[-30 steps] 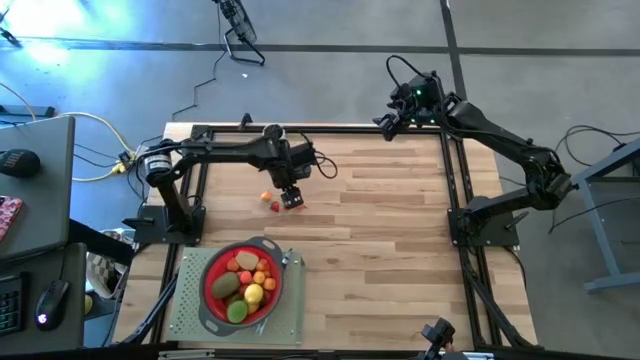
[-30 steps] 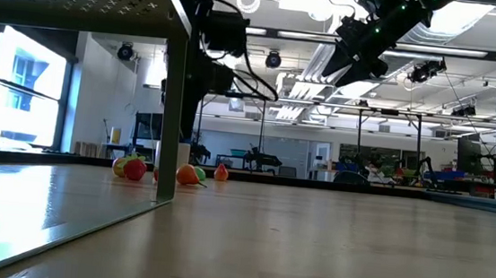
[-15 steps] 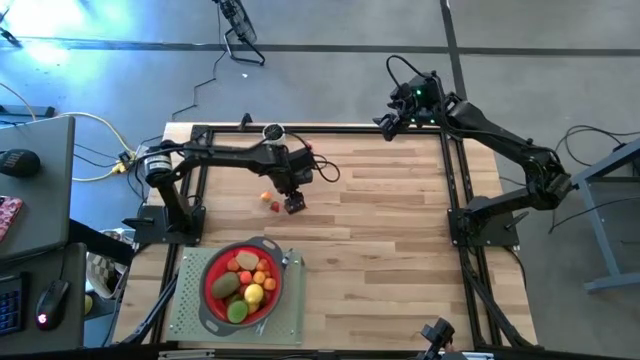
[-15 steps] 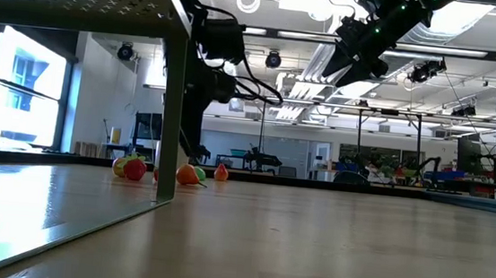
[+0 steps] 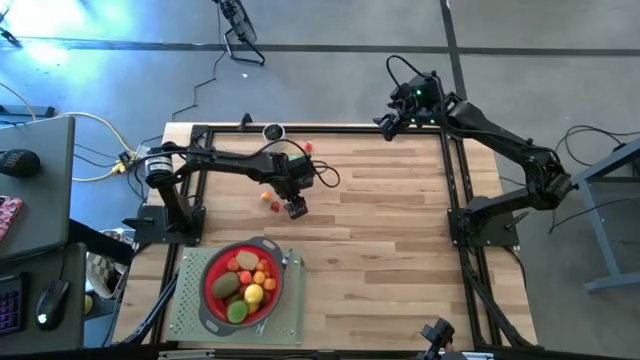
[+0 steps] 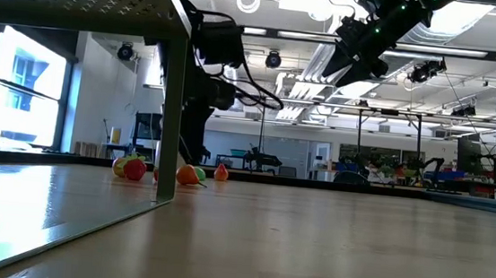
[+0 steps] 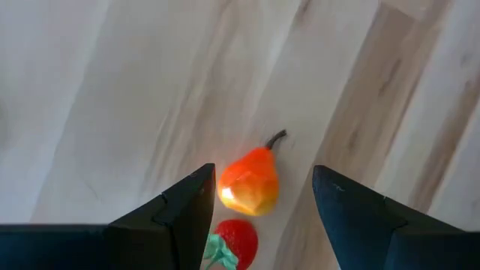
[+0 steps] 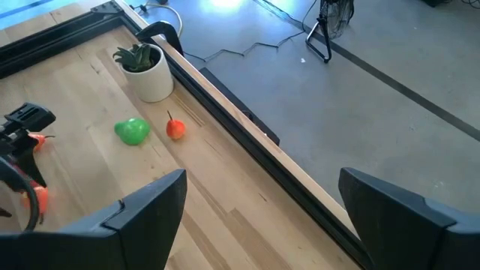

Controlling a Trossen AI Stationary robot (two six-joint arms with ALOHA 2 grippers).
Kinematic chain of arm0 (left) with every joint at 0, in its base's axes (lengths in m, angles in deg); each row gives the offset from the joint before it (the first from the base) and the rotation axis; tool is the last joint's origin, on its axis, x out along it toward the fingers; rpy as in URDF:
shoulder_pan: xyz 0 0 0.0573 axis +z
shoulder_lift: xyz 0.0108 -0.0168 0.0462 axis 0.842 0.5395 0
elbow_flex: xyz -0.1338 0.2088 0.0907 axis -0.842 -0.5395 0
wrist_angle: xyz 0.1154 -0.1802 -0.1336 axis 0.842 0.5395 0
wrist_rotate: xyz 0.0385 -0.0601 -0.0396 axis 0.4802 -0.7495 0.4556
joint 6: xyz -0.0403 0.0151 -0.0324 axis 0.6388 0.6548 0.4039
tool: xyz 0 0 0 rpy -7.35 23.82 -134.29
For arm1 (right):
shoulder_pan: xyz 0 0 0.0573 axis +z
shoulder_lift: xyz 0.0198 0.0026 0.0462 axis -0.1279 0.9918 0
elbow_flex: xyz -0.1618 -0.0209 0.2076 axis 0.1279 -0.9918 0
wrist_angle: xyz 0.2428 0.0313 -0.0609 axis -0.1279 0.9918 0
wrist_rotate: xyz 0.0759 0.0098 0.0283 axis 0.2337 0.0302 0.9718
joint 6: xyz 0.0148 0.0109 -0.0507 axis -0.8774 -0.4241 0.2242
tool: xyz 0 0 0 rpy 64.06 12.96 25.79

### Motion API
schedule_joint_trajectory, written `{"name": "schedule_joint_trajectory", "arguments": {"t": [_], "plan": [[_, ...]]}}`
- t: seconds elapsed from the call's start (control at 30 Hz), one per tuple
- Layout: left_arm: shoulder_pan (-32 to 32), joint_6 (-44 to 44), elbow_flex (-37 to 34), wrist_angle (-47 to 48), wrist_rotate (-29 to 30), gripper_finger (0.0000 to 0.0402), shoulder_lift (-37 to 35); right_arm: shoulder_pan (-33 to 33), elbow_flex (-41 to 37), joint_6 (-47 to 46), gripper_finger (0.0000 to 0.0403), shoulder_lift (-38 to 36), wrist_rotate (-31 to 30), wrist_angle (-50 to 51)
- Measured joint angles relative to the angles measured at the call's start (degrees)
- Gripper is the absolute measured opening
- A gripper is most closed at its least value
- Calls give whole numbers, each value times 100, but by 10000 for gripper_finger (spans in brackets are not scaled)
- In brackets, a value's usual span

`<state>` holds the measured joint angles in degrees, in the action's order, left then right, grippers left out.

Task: Pick & Place Fruit
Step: Put the pear into the red strainer bowl on the shelf

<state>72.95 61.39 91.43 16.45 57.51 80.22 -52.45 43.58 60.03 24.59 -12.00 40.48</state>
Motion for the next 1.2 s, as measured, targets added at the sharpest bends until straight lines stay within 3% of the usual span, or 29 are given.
{"name": "schedule_joint_trajectory", "arguments": {"t": [0.53,1.2], "plan": [[11,222,-476,-596,159,216,4,-1,-1,-45,341,0,0,0],[15,211,-469,-657,49,216,400,0,0,-47,341,0,-1,0]]}}
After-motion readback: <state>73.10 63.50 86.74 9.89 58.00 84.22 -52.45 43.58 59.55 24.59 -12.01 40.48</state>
